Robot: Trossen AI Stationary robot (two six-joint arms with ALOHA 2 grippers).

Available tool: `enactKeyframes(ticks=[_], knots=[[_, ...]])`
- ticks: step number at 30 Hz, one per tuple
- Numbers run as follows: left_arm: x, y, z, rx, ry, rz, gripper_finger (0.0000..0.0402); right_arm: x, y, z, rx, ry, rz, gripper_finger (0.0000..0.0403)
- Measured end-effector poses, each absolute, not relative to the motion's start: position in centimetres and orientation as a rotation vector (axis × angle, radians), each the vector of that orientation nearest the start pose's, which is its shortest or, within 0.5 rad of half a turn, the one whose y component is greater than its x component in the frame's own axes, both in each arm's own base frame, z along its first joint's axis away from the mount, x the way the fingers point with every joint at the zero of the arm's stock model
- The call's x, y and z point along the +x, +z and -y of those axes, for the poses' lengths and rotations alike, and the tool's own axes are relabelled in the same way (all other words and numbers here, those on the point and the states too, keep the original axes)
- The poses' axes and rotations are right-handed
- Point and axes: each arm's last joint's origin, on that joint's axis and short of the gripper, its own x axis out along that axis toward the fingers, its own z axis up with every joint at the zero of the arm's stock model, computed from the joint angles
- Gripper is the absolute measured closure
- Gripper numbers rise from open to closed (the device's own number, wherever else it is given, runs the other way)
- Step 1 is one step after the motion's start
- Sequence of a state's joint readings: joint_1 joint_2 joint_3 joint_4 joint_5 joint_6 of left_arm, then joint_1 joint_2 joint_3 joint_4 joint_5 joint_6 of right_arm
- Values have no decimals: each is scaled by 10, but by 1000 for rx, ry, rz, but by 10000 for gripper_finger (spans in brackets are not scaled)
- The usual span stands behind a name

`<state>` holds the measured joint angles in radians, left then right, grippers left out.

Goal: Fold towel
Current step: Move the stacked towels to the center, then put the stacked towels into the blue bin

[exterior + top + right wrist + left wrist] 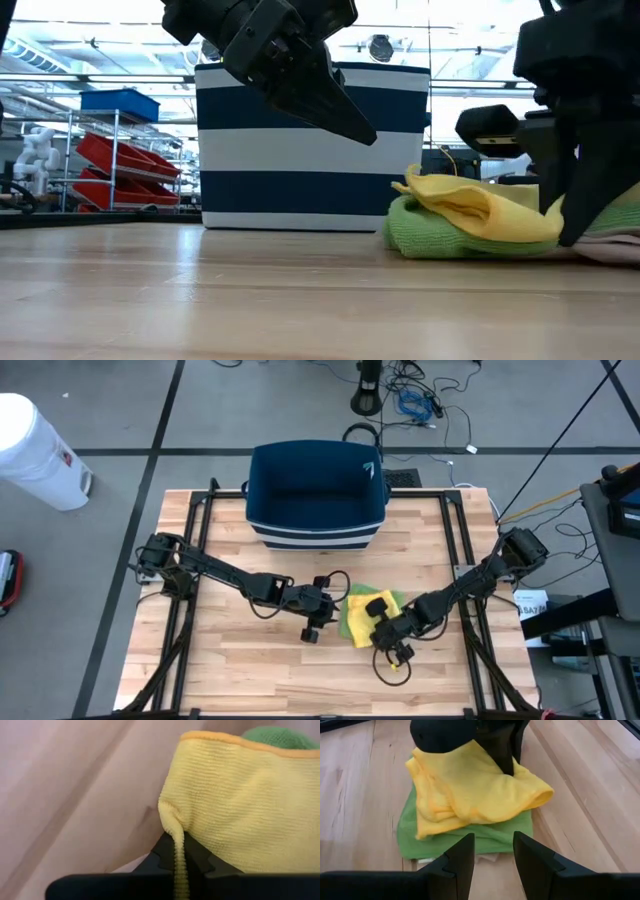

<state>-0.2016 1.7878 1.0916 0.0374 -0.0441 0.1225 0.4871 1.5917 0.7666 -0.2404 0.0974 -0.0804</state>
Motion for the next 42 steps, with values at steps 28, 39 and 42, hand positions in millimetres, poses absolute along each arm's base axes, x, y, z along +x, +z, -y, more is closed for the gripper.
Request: enactKeyframes(ticks=[28,39,42], knots=[[374,193,74,187,-186,-626,259,252,187,-159,-290,386,-1019,156],[374,193,74,184,-186,-621,259,227,179,-151,-93,127,-1320,186],[374,193,74,183,-185,-621,259,221,178,-151,-81,76,-1361,186]])
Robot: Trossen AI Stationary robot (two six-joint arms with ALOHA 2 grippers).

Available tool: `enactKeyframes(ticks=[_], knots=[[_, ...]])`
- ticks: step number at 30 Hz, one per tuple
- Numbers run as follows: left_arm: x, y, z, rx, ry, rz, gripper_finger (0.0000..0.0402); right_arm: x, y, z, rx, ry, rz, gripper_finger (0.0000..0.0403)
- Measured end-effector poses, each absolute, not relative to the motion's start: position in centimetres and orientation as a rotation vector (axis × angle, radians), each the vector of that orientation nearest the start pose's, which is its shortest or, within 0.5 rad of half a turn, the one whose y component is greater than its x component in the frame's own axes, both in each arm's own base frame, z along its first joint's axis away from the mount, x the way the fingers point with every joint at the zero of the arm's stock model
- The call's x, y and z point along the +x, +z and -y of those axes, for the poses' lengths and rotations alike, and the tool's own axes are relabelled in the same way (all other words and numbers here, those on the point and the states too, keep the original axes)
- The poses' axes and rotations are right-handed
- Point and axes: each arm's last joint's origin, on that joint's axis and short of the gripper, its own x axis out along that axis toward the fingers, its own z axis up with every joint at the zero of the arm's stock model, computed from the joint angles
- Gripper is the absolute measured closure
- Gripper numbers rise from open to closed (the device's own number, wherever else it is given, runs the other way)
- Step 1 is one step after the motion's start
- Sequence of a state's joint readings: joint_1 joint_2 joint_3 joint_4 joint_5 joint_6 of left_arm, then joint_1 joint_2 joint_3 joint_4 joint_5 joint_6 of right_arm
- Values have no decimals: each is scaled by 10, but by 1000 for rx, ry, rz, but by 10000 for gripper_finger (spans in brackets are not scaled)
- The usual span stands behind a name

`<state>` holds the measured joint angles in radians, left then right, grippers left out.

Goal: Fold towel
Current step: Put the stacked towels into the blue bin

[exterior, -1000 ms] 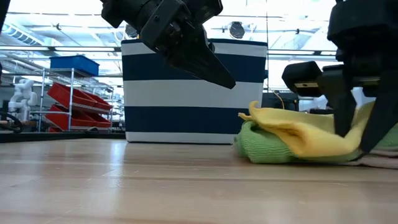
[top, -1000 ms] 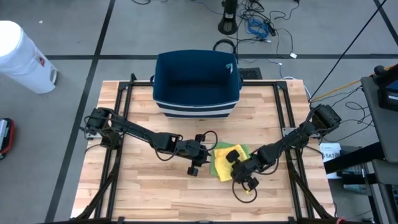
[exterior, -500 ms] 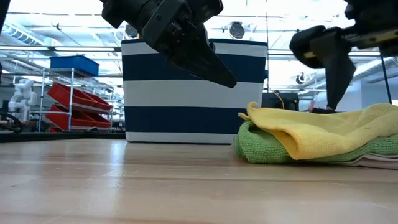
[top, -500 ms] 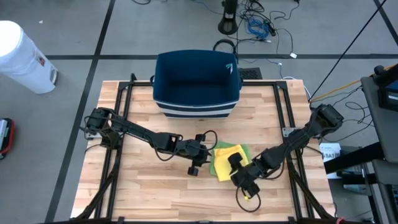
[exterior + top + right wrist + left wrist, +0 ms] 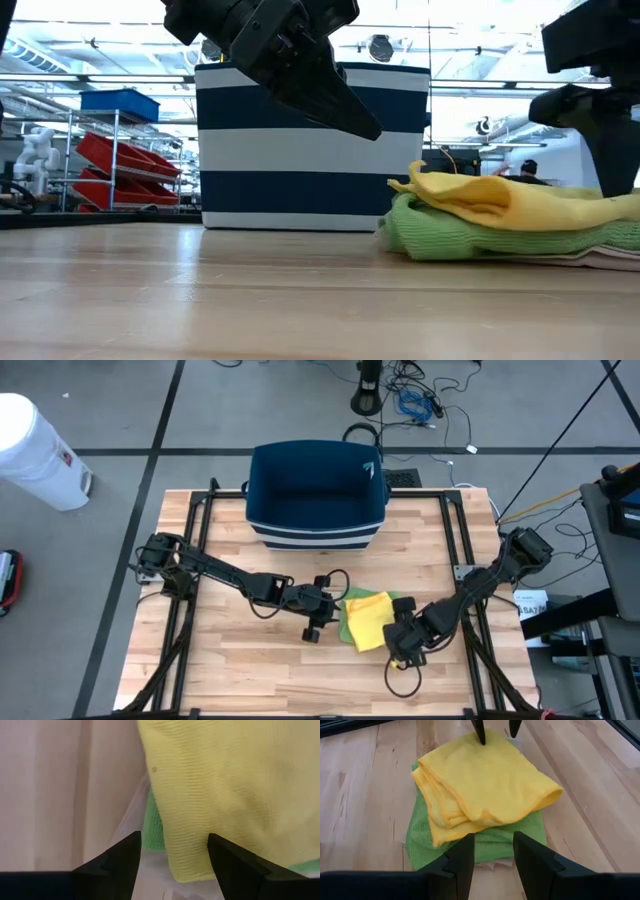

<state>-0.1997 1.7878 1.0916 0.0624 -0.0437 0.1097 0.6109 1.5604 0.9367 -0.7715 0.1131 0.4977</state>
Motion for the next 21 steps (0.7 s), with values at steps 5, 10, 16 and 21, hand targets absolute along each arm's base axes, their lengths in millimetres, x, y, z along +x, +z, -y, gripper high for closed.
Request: enactKeyframes(ticks=[5,10,16,21], knots=[[374,193,74,177,-183,-622,259,222,172,-153,-94,41,-1371,186],[374,193,75,172,-182,-622,259,229,148,-158,-172,54,-1430,186],[373,193,76,166,-185,-623,259,235,125,-162,-333,117,-1470,187],[373,193,77,164,-185,-623,259,240,131,-159,-485,70,-1330,193]])
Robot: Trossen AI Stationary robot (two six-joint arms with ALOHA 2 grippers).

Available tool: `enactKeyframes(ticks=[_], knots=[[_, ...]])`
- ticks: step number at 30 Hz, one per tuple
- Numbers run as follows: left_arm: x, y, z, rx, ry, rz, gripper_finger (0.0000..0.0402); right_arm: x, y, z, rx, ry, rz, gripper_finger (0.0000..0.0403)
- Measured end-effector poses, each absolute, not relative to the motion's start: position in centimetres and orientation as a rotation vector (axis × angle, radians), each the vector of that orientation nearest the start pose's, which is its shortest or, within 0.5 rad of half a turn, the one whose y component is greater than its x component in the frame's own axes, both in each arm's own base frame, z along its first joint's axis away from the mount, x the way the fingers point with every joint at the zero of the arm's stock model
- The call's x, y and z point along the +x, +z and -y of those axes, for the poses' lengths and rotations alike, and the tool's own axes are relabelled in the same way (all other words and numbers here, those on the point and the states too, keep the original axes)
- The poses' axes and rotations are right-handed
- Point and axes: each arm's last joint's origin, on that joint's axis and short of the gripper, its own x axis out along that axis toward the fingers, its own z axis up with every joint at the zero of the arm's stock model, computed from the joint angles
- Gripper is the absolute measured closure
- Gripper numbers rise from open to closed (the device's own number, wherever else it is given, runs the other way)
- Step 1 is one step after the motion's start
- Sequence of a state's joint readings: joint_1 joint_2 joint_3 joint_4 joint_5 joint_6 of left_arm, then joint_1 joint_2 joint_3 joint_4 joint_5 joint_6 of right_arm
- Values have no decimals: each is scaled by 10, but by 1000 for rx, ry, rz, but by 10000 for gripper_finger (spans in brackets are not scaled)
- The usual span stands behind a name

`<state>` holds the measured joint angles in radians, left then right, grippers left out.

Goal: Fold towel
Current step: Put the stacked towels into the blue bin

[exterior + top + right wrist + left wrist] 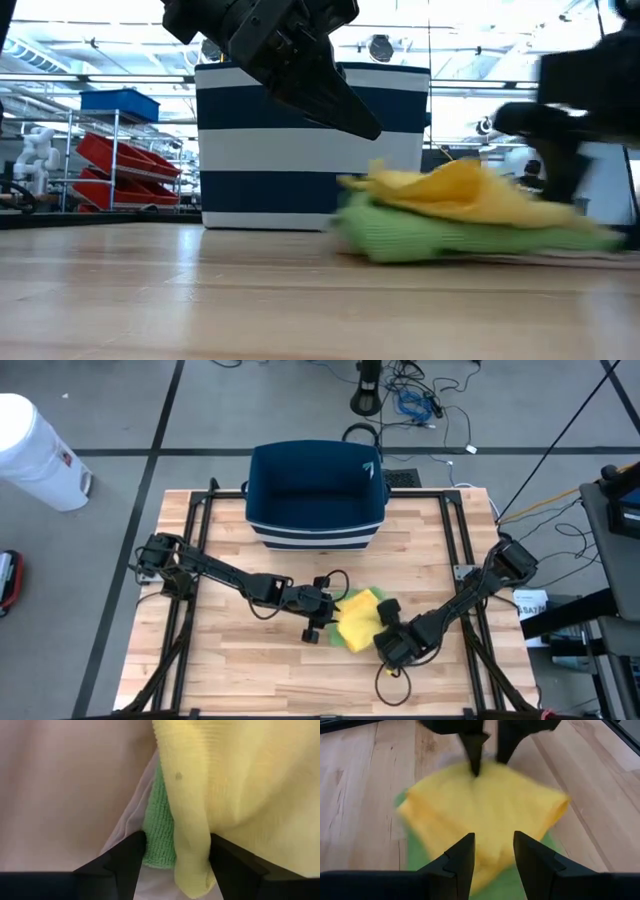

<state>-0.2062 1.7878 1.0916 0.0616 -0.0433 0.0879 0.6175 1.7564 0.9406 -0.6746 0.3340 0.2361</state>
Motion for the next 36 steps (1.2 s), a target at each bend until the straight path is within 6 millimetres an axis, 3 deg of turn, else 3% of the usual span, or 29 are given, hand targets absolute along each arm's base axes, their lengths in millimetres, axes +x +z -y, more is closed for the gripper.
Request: enactKeyframes(ticks=[8,14,29,32,36], knots=[[373,193,77,164,-186,-623,259,255,143,-148,-627,86,-1178,218],[373,193,77,163,-185,-624,259,263,145,-137,-608,57,-1175,231],[373,193,79,142,-225,-617,259,263,148,-138,-600,57,-1163,239],[372,193,83,146,-235,-616,259,264,148,-137,-581,45,-1163,267],[372,193,91,150,-254,-602,259,264,148,-137,-574,43,-1164,342]])
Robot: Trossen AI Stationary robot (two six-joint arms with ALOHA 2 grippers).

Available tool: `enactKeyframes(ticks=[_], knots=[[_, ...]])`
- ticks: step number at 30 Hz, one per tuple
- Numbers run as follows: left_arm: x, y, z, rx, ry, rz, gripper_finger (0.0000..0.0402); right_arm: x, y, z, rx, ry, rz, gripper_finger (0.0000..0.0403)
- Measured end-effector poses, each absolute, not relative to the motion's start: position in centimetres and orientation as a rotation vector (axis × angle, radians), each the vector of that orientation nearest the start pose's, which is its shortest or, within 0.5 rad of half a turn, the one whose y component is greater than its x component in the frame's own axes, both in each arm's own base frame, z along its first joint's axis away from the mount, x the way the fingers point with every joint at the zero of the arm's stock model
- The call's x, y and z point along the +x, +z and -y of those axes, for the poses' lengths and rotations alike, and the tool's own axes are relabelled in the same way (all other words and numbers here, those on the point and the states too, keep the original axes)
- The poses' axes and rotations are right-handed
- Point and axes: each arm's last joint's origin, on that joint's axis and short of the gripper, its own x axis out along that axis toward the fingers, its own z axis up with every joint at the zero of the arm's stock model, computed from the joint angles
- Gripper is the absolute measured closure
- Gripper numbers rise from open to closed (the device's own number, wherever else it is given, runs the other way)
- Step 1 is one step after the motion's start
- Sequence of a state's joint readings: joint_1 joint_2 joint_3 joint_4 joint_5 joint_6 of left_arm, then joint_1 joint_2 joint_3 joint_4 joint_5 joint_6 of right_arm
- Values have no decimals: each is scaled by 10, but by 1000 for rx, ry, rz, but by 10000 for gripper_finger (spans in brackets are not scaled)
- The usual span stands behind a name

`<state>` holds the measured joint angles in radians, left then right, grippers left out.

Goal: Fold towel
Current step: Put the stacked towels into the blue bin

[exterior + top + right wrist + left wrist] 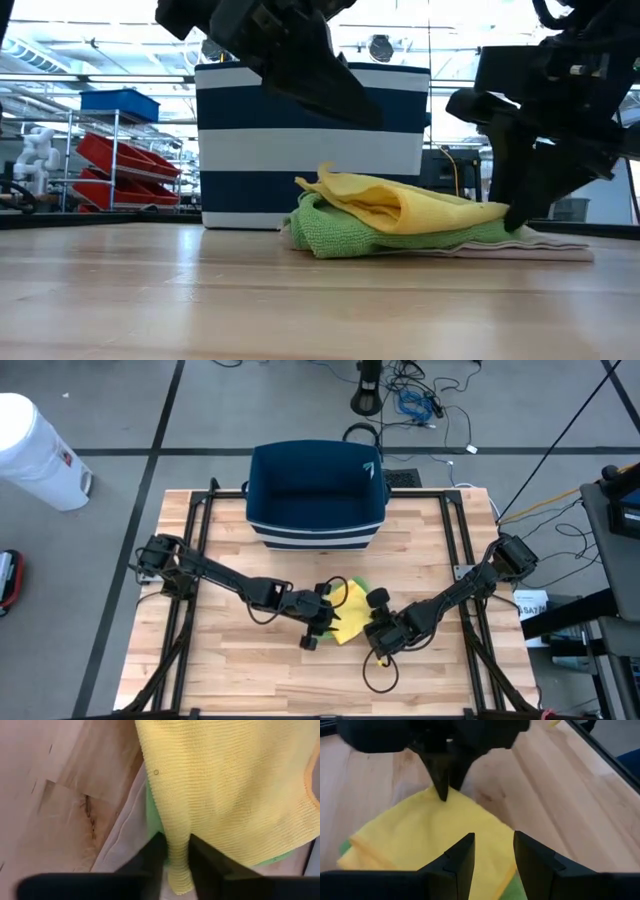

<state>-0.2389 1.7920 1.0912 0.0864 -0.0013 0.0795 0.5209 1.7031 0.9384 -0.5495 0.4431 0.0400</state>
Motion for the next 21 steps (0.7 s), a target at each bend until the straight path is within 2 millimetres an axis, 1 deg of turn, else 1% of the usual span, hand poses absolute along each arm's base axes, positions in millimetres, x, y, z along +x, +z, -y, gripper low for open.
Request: enactKeyframes(ticks=[2,3,7,9,11,14,16,18,21], knots=[[371,193,95,154,-267,-599,259,264,148,-137,-573,45,-1163,383],[371,192,98,156,-272,-595,259,264,149,-137,-572,45,-1162,392],[373,187,106,175,-280,-576,259,270,157,-139,-546,32,-1144,393],[376,185,108,193,-281,-550,259,274,165,-140,-545,19,-1139,398],[378,178,109,201,-272,-550,259,280,175,-140,-551,-4,-1130,399],[382,171,109,218,-219,-550,259,288,191,-140,-537,-21,-1120,399],[382,171,108,232,-166,-549,257,293,200,-137,-523,-35,-1117,400],[382,172,109,231,-122,-533,248,296,205,-135,-514,-44,-1117,401],[383,176,115,230,-77,-487,220,297,206,-131,-507,-51,-1131,401]])
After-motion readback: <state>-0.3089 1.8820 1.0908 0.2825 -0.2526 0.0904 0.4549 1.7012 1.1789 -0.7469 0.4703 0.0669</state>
